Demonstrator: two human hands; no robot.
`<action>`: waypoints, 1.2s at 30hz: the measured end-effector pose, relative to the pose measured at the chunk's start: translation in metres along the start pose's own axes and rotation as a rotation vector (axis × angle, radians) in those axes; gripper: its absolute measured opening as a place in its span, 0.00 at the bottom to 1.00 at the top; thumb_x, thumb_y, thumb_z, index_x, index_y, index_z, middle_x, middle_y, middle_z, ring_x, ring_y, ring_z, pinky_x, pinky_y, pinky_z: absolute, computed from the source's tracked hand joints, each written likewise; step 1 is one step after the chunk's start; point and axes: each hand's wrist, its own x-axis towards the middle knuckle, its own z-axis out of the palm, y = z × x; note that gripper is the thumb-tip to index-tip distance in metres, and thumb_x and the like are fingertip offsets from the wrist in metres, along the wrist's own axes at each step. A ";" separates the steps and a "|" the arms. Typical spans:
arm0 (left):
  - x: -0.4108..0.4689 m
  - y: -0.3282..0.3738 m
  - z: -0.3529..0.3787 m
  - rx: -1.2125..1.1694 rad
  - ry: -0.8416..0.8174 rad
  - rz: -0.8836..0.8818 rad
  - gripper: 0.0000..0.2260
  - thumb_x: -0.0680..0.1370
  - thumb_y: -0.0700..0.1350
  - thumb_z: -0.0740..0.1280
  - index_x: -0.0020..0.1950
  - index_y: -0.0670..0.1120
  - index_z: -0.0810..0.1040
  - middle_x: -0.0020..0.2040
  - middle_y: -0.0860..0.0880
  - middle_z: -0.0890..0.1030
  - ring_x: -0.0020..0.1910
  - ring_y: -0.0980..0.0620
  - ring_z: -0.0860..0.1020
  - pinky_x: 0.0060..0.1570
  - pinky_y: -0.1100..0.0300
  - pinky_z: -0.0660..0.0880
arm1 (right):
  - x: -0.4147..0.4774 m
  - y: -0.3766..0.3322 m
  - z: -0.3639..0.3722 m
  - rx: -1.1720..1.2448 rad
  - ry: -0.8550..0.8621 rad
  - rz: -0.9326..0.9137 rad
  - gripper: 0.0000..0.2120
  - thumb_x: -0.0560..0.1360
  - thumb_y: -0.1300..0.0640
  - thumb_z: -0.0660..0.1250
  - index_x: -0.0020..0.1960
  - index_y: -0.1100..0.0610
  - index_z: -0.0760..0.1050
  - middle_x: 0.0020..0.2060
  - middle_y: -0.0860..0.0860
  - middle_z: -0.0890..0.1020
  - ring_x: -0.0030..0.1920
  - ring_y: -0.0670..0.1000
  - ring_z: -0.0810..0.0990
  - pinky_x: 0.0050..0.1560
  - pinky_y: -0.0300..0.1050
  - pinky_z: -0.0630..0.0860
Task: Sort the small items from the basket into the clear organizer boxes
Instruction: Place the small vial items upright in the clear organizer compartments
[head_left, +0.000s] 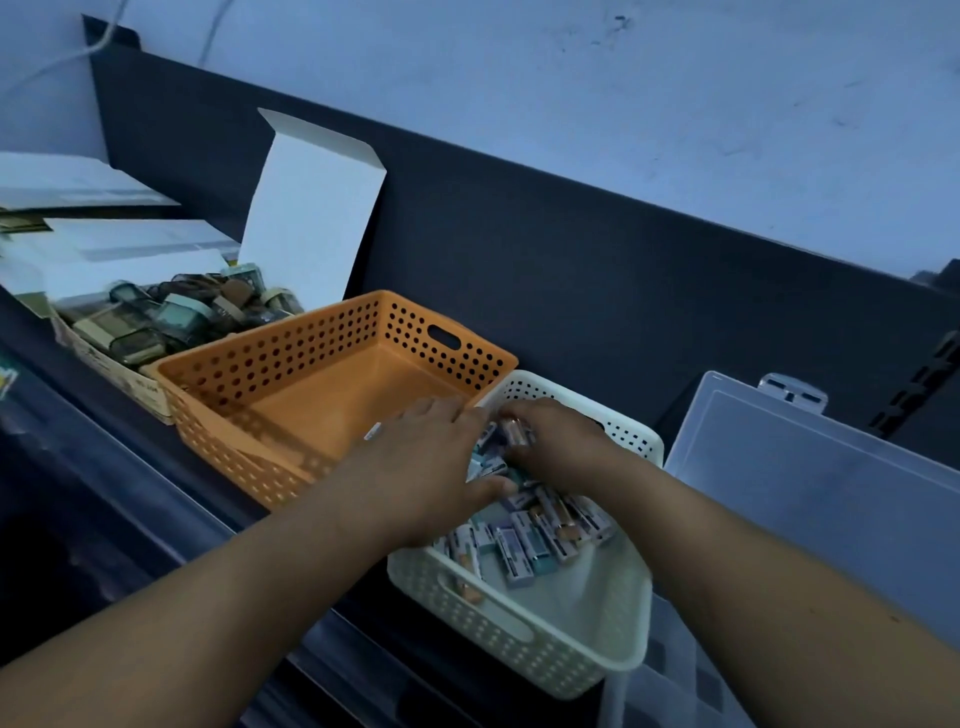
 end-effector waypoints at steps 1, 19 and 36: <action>0.000 0.000 0.000 -0.004 -0.004 0.000 0.35 0.76 0.67 0.57 0.77 0.53 0.52 0.76 0.50 0.59 0.73 0.49 0.57 0.71 0.52 0.57 | 0.000 0.003 0.000 0.006 0.009 -0.013 0.20 0.75 0.54 0.68 0.64 0.42 0.71 0.63 0.48 0.74 0.55 0.52 0.76 0.47 0.47 0.75; 0.002 0.069 -0.019 -0.744 0.121 -0.098 0.14 0.79 0.51 0.65 0.63 0.51 0.72 0.50 0.52 0.79 0.47 0.51 0.80 0.45 0.50 0.78 | -0.089 0.027 -0.056 1.431 -0.020 -0.027 0.17 0.73 0.76 0.61 0.55 0.59 0.73 0.42 0.56 0.82 0.36 0.50 0.80 0.33 0.41 0.74; 0.019 0.257 0.020 -1.236 -0.147 0.052 0.06 0.77 0.35 0.65 0.50 0.44 0.79 0.40 0.42 0.80 0.34 0.51 0.77 0.36 0.62 0.77 | -0.284 0.176 -0.097 1.409 0.288 0.257 0.09 0.81 0.64 0.57 0.56 0.55 0.73 0.42 0.53 0.85 0.32 0.49 0.72 0.24 0.38 0.70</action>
